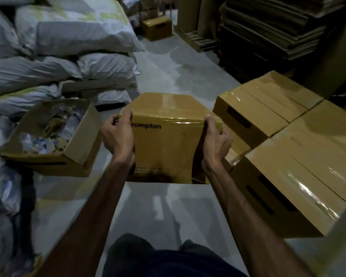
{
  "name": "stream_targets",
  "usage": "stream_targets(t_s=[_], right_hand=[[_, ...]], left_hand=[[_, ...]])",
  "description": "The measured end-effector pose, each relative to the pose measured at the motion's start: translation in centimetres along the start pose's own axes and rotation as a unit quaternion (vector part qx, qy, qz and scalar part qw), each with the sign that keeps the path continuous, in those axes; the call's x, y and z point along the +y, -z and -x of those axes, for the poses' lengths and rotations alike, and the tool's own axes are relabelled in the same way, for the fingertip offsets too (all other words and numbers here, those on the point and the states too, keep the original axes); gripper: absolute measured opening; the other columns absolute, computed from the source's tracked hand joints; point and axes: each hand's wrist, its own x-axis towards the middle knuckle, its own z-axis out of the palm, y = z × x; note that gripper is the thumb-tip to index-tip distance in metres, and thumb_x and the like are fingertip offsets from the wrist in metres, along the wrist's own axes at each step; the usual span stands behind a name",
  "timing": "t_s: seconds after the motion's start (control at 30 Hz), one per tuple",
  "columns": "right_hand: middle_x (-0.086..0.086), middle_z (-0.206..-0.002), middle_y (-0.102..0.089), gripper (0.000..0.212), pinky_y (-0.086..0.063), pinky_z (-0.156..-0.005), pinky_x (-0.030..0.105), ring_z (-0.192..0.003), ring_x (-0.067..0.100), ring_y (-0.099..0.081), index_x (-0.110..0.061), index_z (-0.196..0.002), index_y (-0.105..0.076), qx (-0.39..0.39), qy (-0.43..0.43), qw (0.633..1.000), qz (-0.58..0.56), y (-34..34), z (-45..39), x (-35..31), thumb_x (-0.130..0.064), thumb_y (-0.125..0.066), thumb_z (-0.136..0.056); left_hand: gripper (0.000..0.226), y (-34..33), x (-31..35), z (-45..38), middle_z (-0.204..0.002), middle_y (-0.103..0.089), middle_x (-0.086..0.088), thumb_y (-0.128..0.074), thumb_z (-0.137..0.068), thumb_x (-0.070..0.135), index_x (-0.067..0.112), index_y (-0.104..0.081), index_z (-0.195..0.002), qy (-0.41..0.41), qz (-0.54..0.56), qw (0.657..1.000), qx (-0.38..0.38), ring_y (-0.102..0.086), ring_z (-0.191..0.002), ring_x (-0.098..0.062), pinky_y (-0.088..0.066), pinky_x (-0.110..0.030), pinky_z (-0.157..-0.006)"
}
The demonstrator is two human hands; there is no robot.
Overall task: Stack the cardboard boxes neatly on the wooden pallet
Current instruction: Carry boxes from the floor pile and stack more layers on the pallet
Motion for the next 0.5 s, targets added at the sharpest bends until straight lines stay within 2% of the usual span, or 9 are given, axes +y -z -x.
stream_targets(t_s=[0.1,0.17,0.23,0.3,0.37,0.43,0.5], right_hand=[[-0.004,-0.091,-0.068,0.047,-0.051,-0.078,0.039,-0.087,0.016,-0.063,-0.022,-0.089,-0.071,-0.001,-0.002,1.0,0.013,-5.3,-2.6,0.4,-0.069,-0.065,-0.086],[-0.011,-0.086,-0.06,0.04,-0.047,-0.076,0.038,-0.085,0.015,-0.059,-0.028,-0.082,-0.063,0.018,-0.011,1.0,0.022,-8.6,-4.3,0.9,-0.068,-0.064,-0.087],[-0.011,-0.091,-0.06,0.049,-0.047,-0.077,0.039,-0.09,0.017,-0.06,-0.029,-0.09,-0.068,0.048,-0.024,0.998,0.029,-12.0,-5.8,1.5,-0.077,-0.061,-0.082],[-0.009,-0.093,-0.063,0.066,-0.043,-0.072,0.036,-0.092,0.02,-0.061,-0.023,-0.102,-0.076,0.086,-0.034,0.995,0.023,-15.6,-6.9,1.7,-0.081,-0.057,-0.078],[-0.006,-0.103,-0.069,0.08,-0.045,-0.075,0.039,-0.102,0.027,-0.066,-0.021,-0.115,-0.076,0.135,-0.06,0.989,0.027,-19.2,-7.9,1.6,-0.085,-0.053,-0.072],[0.0,-0.12,-0.073,0.079,-0.047,-0.081,0.041,-0.109,0.03,-0.066,-0.022,-0.122,-0.074,0.173,-0.087,0.981,0.027,-22.0,-8.6,1.2,-0.083,-0.057,-0.075],[0.001,-0.128,-0.071,0.074,-0.048,-0.084,0.04,-0.112,0.029,-0.064,-0.02,-0.129,-0.072,0.211,-0.104,0.972,0.009,-24.2,-9.4,1.0,-0.075,-0.063,-0.081]], left_hand=[[0.027,-2.0,0.0,-5.7,-0.079,-0.072,0.004,-0.071,-0.083,0.046,0.019,-0.073,-0.085,0.009,-0.008,1.0,0.014,-0.066,-0.079,-0.019,-0.057,-0.045,-0.077],[0.032,-3.8,-0.4,-9.7,-0.078,-0.071,-0.001,-0.07,-0.079,0.049,0.017,-0.073,-0.083,0.012,-0.011,1.0,0.006,-0.066,-0.08,-0.023,-0.057,-0.05,-0.08],[0.036,-5.8,-0.8,-13.9,-0.081,-0.073,-0.006,-0.07,-0.075,0.052,0.017,-0.072,-0.081,0.014,-0.026,1.0,-0.011,-0.068,-0.082,-0.027,-0.057,-0.052,-0.08],[0.04,-7.9,-0.9,-18.2,-0.08,-0.072,-0.01,-0.07,-0.073,0.054,0.015,-0.071,-0.079,0.013,-0.028,0.998,-0.045,-0.068,-0.082,-0.03,-0.057,-0.051,-0.078],[0.04,-10.0,-0.4,-22.5,-0.078,-0.071,-0.005,-0.068,-0.075,0.055,0.015,-0.07,-0.077,0.004,-0.051,0.995,-0.083,-0.066,-0.082,-0.027,-0.055,-0.048,-0.079],[0.039,-12.1,0.5,-26.2,-0.08,-0.072,-0.001,-0.066,-0.078,0.055,0.017,-0.07,-0.077,-0.016,-0.087,0.989,-0.119,-0.065,-0.084,-0.025,-0.052,-0.043,-0.079],[0.036,-14.8,1.8,-29.4,-0.081,-0.072,0.003,-0.066,-0.081,0.055,0.019,-0.072,-0.078,-0.034,-0.1,0.981,-0.163,-0.066,-0.084,-0.022,-0.05,-0.038,-0.076]])
